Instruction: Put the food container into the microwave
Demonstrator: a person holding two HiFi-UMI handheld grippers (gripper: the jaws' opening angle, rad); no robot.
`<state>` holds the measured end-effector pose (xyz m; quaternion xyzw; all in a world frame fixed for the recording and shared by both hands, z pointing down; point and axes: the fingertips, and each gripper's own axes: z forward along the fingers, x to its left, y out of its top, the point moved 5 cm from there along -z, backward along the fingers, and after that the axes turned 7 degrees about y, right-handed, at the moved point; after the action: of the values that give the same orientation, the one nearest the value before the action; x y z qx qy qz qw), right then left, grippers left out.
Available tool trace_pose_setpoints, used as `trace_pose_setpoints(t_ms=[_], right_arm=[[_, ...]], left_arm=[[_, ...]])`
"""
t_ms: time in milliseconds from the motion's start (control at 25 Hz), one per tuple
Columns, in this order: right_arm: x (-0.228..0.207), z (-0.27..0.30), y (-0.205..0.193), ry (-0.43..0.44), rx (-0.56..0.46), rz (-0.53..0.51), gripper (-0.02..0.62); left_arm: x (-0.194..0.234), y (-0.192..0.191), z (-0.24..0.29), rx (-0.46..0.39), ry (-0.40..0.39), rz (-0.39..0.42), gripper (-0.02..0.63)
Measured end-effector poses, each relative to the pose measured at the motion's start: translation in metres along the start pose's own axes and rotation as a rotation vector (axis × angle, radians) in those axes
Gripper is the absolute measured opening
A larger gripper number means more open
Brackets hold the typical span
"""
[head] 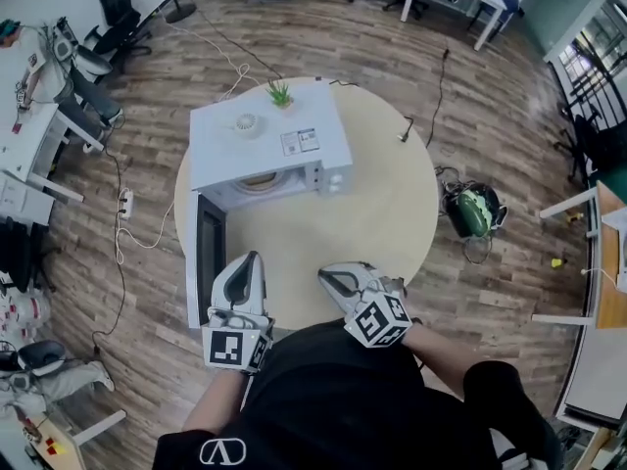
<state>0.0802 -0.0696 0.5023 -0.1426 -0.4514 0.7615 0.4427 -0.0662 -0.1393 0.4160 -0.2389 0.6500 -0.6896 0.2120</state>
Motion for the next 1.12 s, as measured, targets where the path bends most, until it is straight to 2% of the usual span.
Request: trace_pose_setpoints(t_ms=[160, 280, 400, 800, 1000, 1120], right_arm=[[-0.01, -0.028, 0.039, -0.072, -0.172, 0.044, 0.011], [-0.02, -0.054, 0.065, -0.152, -0.34, 0.071, 0.011], [-0.034, -0.079, 0.081, -0.233, -0.477, 0.148, 0.009], [-0.08, -0.131, 0.081, -0.436, -0.659, 0.216, 0.009], [-0.096, -0.142, 0.07, -0.477, -0.693, 0.302, 0.009], [-0.097, -0.143, 0.067, -0.485, -0.696, 0.315, 0.009]], left_arm=[[-0.004, 0.027, 0.001, -0.053, -0.008, 0.025, 0.0], [-0.007, 0.045, -0.001, -0.097, -0.004, 0.033, 0.0], [-0.007, 0.062, -0.001, -0.137, 0.001, 0.037, 0.0], [-0.001, 0.095, -0.005, -0.216, 0.04, 0.066, 0.0], [0.003, 0.097, -0.004, -0.225, 0.05, 0.059, 0.0], [0.003, 0.098, -0.003, -0.233, 0.053, 0.055, 0.0]])
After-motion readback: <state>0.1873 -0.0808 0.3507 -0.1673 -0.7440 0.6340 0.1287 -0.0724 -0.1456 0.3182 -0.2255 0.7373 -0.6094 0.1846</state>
